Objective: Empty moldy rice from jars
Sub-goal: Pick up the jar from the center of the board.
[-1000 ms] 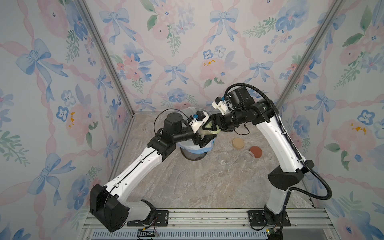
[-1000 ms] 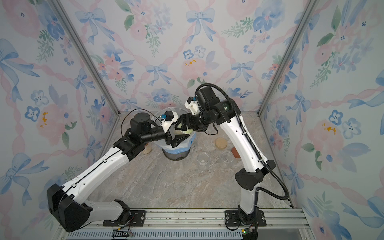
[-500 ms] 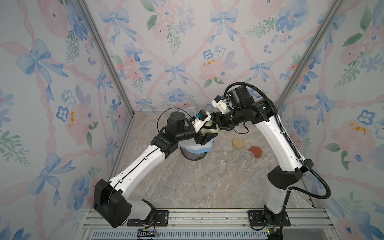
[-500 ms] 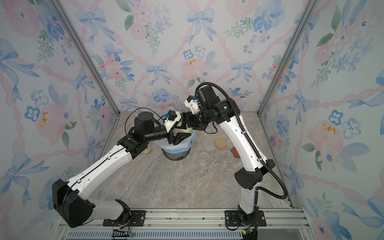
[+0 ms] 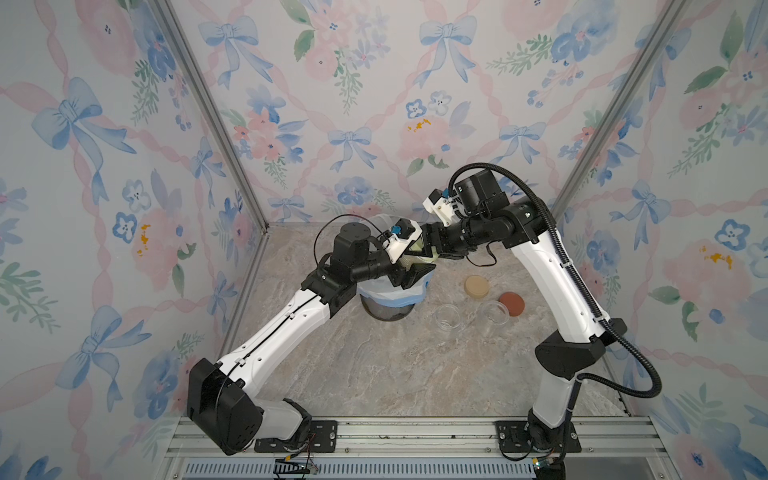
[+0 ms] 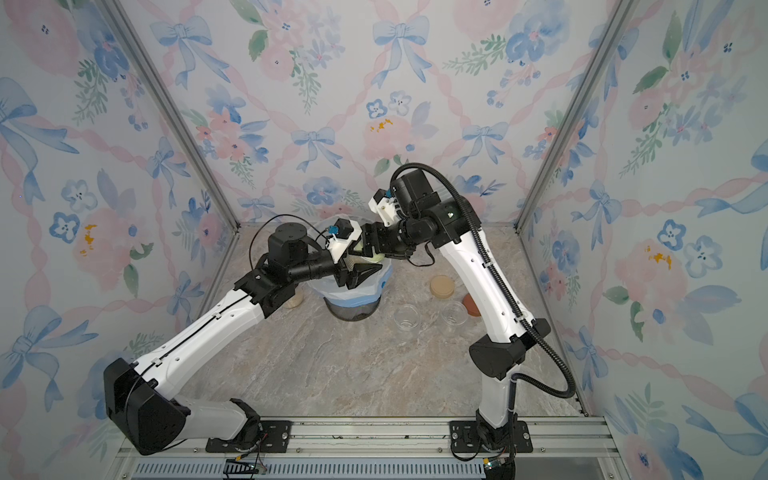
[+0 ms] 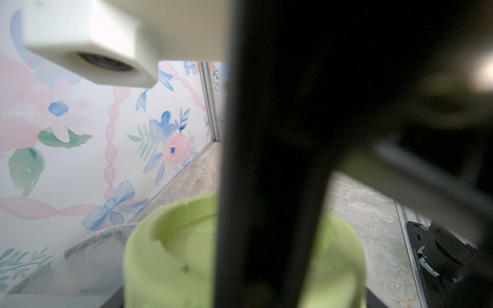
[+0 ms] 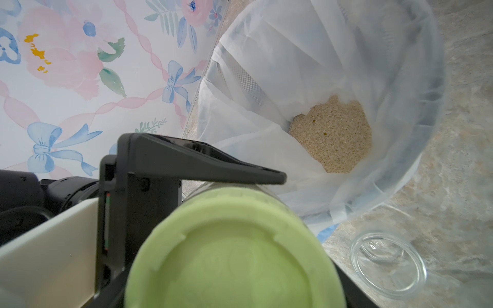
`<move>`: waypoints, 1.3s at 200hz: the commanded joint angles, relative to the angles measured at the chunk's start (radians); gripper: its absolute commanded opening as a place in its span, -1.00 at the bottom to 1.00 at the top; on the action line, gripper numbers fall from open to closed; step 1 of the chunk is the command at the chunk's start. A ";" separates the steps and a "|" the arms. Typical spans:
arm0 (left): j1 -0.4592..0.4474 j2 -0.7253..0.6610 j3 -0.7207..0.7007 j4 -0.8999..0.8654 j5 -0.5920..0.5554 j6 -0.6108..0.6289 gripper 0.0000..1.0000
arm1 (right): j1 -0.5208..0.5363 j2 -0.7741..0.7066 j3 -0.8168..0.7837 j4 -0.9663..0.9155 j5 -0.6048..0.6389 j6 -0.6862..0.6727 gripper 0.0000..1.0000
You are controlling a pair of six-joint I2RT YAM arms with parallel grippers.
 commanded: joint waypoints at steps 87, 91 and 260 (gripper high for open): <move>0.064 -0.046 -0.027 0.174 -0.106 -0.196 -1.00 | 0.006 -0.100 -0.087 0.089 0.010 -0.019 0.95; 0.063 -0.046 -0.028 0.174 -0.114 -0.199 -1.00 | 0.008 -0.107 -0.097 0.096 0.015 -0.019 0.95; 0.069 -0.051 -0.027 0.177 -0.171 -0.367 -1.00 | 0.107 -0.194 -0.396 0.649 0.385 0.059 0.95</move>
